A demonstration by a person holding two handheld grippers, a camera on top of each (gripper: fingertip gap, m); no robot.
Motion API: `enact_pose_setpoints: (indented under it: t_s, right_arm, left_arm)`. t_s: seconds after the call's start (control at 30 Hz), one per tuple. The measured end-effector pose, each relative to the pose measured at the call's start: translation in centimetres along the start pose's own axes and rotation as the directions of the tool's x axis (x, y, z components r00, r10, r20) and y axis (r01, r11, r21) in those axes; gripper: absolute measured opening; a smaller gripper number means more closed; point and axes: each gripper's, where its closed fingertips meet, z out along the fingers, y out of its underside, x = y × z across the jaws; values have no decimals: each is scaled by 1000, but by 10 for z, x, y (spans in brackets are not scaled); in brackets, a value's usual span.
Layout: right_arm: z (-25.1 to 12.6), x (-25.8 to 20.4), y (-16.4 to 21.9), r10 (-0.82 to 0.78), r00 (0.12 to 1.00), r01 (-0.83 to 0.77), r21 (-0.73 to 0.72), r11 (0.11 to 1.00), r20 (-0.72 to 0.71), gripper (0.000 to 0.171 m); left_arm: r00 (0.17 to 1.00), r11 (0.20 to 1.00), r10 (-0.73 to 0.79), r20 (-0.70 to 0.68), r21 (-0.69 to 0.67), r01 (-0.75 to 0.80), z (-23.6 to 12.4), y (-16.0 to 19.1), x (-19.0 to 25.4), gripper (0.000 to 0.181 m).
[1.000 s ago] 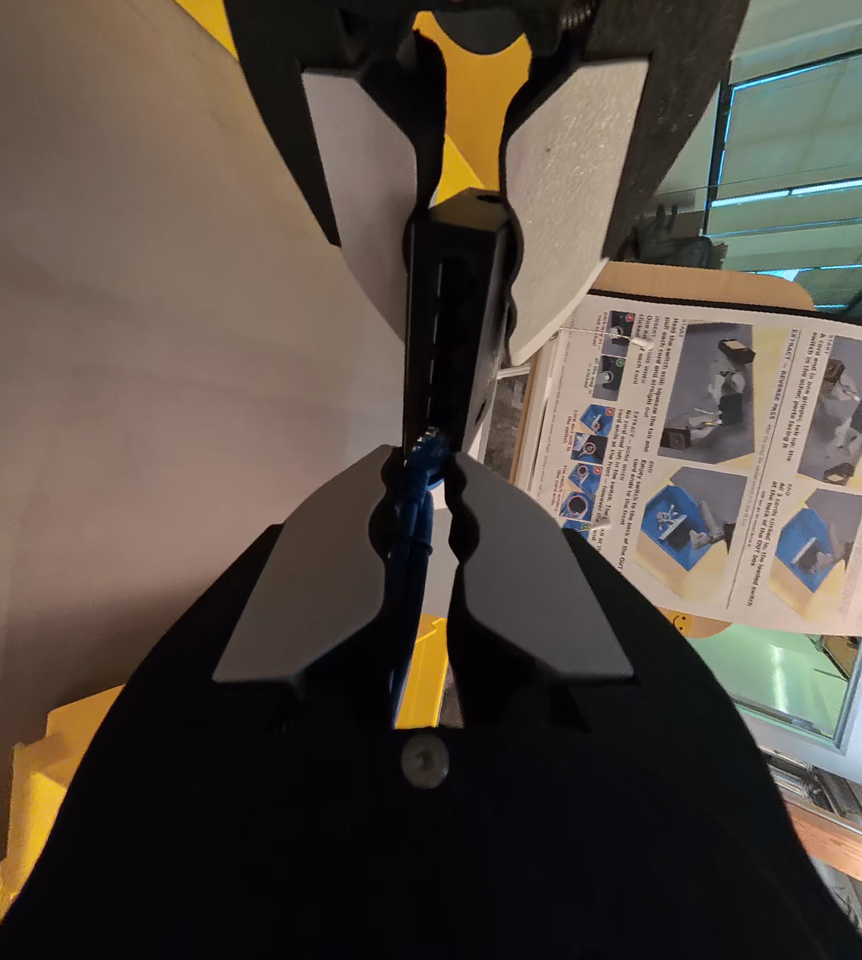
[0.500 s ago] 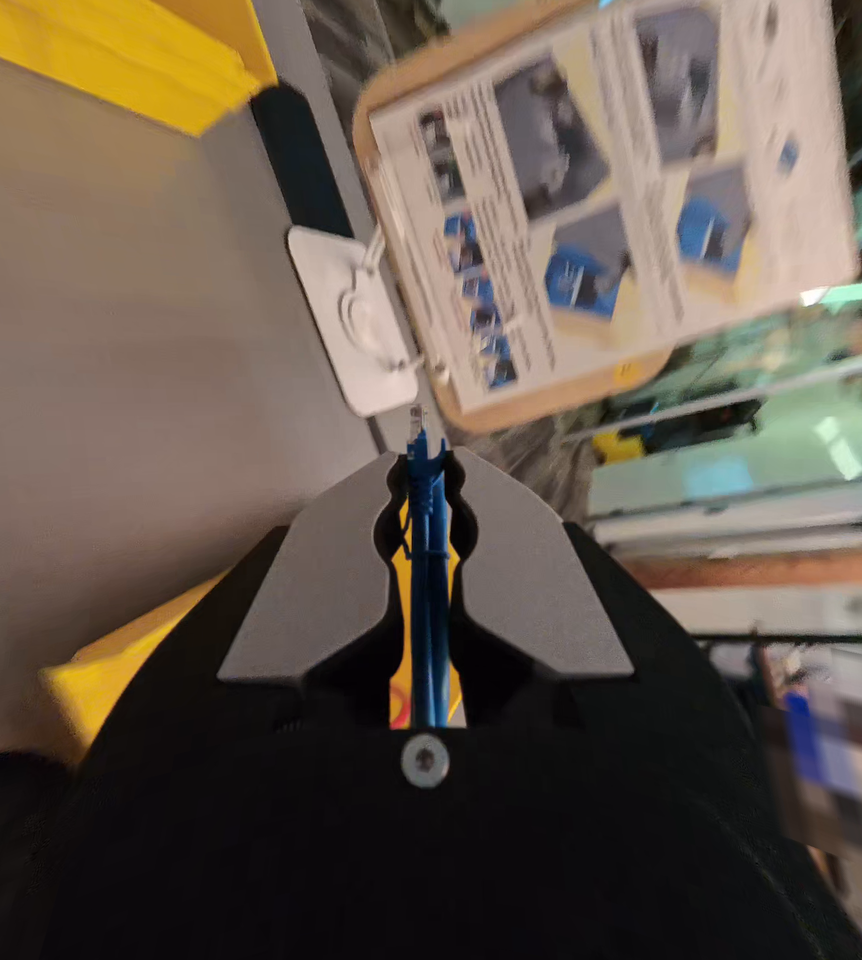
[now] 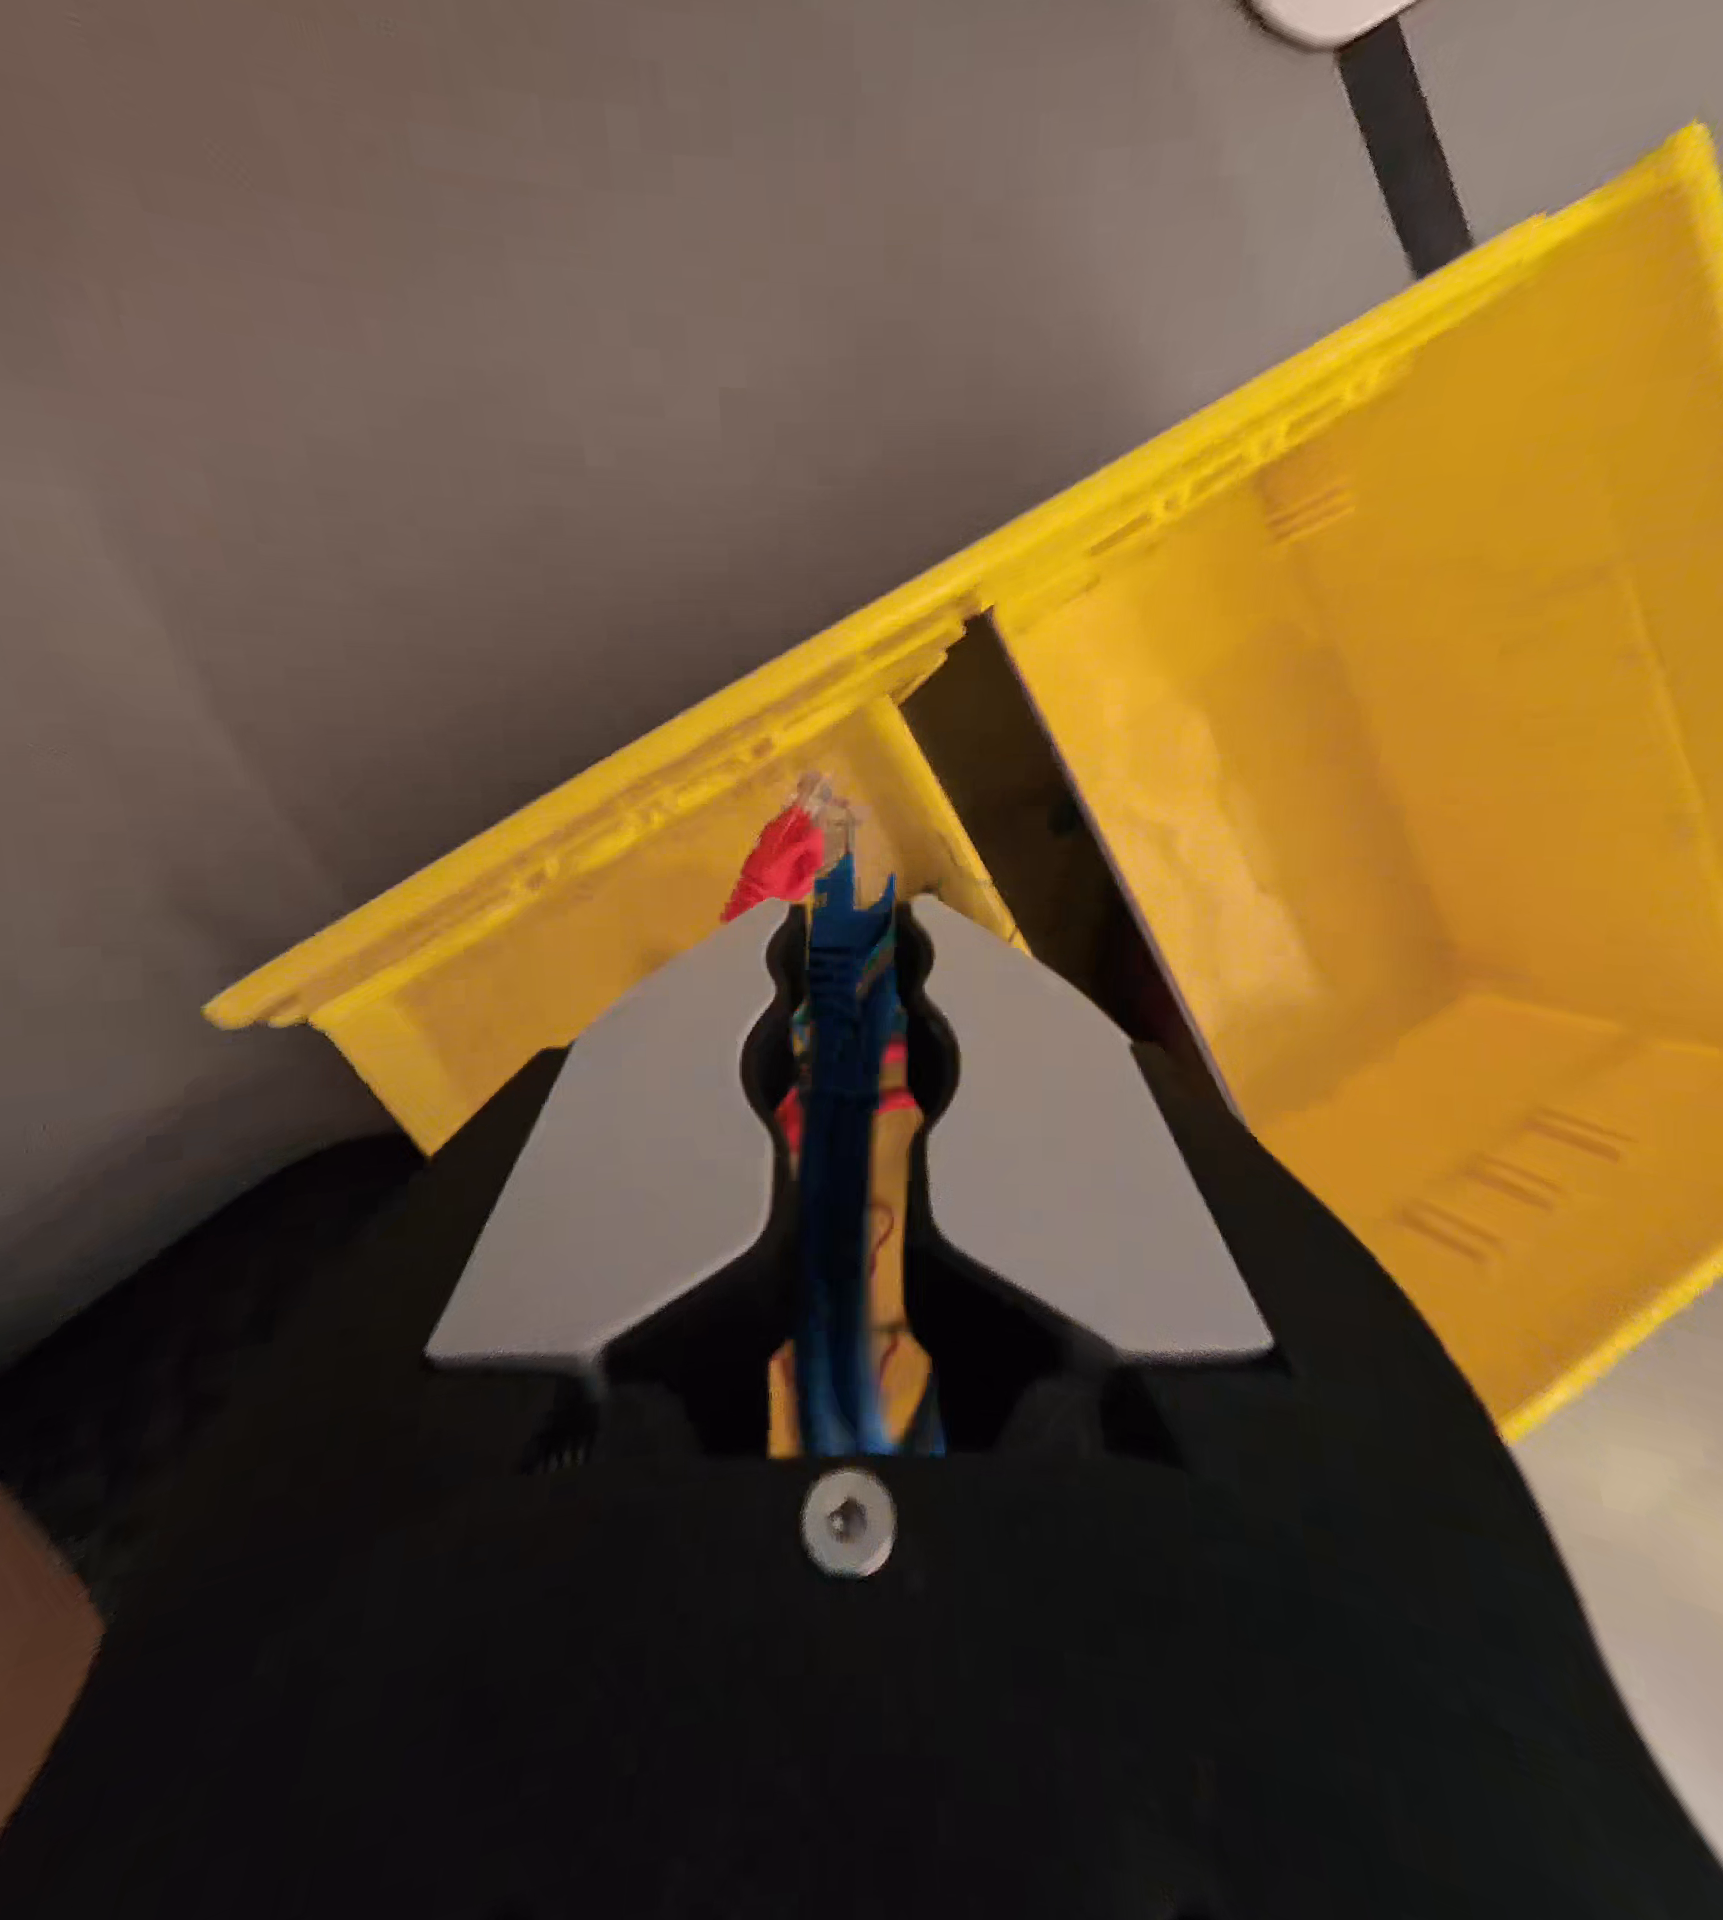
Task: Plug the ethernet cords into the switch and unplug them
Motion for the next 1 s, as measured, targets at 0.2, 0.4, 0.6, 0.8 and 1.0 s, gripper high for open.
enact_pose_setpoints:
  t_s: [0.2,0.4,0.6,0.8,1.0]
  right_arm:
    - [-49,12,-34,-34,982,75,220,973,-185,39]
    - [-140,-44,-156,-243,784,571,509,644,-571,46]
    - [-110,-140,-228,-496,545,838,410,360,-676,40]
    - [-89,-150,-245,-515,498,866,367,340,-698,30]
    - [-93,-148,-245,-501,514,856,377,354,-696,38]
  left_arm:
    - [998,998,-42,-52,34,44,0,-4,6,30]
    - [974,976,-70,-217,185,112,-13,-26,24,29]
    - [939,936,-73,-336,303,181,-31,-57,37,29]
    - [943,953,-21,-333,280,120,-29,-58,47,29]
    - [945,956,19,-326,283,78,-28,-60,53,29]
